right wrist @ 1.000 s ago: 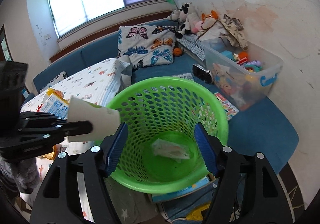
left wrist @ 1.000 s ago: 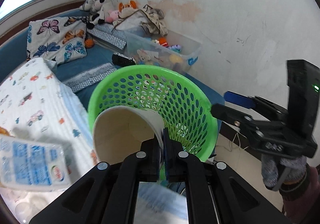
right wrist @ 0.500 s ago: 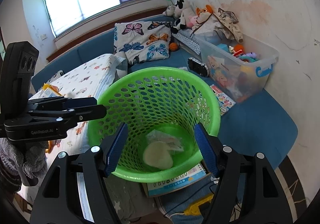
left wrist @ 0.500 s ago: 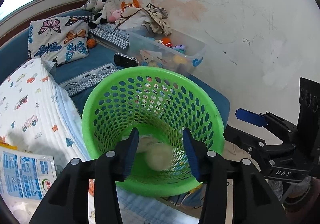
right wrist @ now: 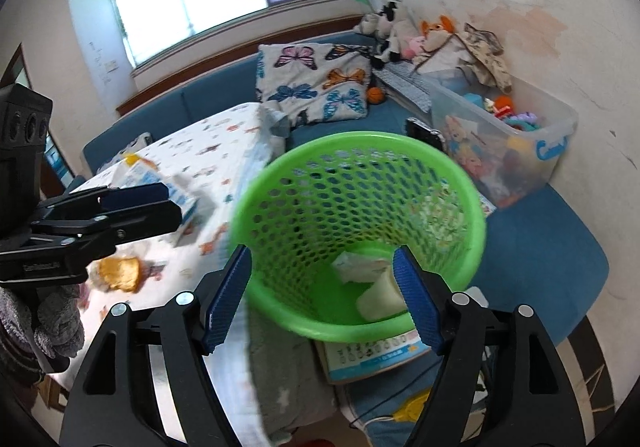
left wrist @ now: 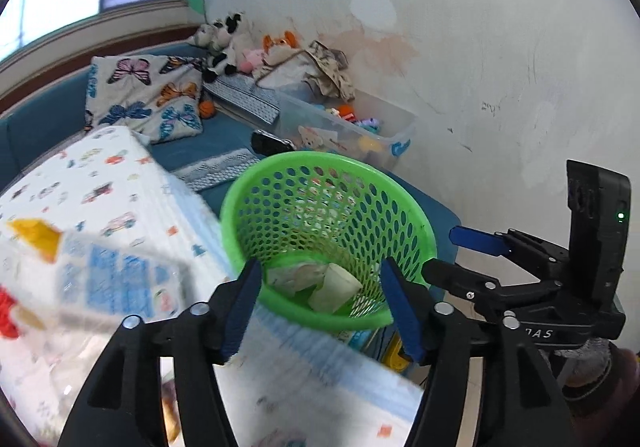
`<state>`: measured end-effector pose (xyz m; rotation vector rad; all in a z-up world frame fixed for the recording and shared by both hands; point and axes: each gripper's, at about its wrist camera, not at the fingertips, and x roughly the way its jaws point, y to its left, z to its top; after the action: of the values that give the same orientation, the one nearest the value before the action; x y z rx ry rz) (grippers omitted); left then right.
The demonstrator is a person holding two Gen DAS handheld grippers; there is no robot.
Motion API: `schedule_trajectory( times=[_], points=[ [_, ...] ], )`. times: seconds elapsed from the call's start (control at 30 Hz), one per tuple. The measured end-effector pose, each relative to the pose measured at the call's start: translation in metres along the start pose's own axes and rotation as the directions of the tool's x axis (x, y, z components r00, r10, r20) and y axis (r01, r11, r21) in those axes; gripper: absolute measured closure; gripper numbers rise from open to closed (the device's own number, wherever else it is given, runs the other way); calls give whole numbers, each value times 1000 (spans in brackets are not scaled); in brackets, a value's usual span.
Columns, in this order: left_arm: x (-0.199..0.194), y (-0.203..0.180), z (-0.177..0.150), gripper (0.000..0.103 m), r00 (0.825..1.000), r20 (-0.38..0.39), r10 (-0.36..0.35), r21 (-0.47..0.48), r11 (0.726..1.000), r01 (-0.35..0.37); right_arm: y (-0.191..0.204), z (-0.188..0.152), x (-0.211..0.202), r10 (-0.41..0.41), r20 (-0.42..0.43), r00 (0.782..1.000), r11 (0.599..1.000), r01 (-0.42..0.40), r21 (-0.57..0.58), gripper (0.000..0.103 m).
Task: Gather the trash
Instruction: 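Return both grippers to the bed and approach the clear plastic lid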
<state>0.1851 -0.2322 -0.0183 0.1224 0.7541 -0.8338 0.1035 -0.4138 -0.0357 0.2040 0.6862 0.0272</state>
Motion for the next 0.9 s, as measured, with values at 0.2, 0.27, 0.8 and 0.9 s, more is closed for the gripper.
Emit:
schedule_trajectory(
  times=[0.2,0.27,0.8,0.9],
  points=[
    [-46,20,-24,39,998,39,50,-11,999,-49,38,-4,0,53,-6,999,997,-53,-57,25],
    [-62,27,-31,37,997,57,60,-20,998,-59,54,-5,1,76,-14,997,994,-77,-75,25],
    [-168,98,-105,31,962,121,247,-141,963,-229,156,-25,35,209,-123,970,953,-230,-195,24],
    [-179,113,-117,31,955,110,275,-168,952,-255,170,-26,40,230,-140,963,943,-256,-211,24]
  ],
)
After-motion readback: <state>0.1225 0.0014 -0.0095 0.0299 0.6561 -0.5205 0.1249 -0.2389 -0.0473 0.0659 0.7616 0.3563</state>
